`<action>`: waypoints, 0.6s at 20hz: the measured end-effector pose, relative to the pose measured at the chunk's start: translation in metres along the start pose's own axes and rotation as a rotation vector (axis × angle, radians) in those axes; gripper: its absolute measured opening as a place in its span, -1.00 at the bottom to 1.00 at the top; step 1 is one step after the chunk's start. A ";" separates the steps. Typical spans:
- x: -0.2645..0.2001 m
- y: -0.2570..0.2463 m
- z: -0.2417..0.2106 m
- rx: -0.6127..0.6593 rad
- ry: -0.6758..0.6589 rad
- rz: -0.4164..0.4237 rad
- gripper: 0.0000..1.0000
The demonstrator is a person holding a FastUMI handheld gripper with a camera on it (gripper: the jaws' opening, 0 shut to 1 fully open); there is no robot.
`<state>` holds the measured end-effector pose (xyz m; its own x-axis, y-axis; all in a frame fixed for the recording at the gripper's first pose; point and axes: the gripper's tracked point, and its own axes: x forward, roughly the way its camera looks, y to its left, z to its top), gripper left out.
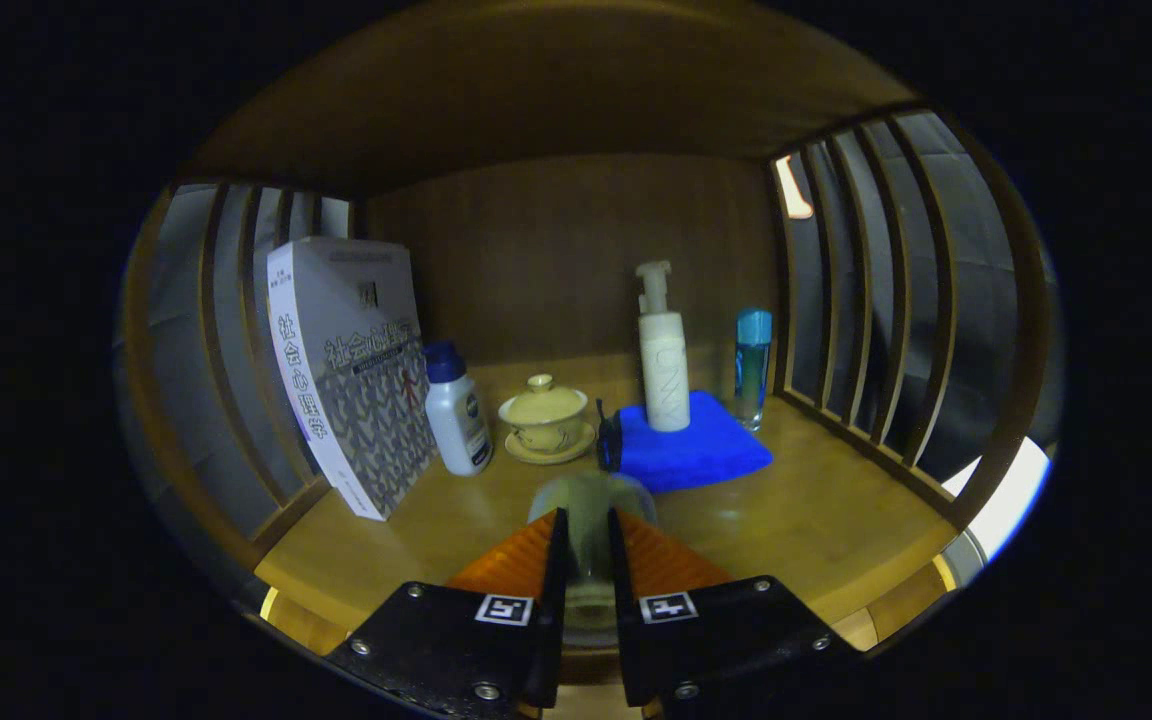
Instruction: Pull open the drawer, take out the items inside it, and place them on the countertop above the cabinet.
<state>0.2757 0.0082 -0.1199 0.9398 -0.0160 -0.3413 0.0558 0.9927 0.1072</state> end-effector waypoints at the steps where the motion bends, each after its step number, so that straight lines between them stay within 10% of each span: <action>1: 0.002 0.000 0.002 -0.009 -0.010 0.007 -0.47; 3: -0.002 0.001 0.008 -0.033 -0.041 0.017 -0.44; 8: -0.043 0.011 0.032 -0.021 -0.148 0.070 0.92; 12: -0.096 0.005 0.054 0.017 -0.271 0.075 0.93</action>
<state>0.2037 0.0086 -0.0357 0.9972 0.0240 -0.0702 -0.0140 0.9902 0.1393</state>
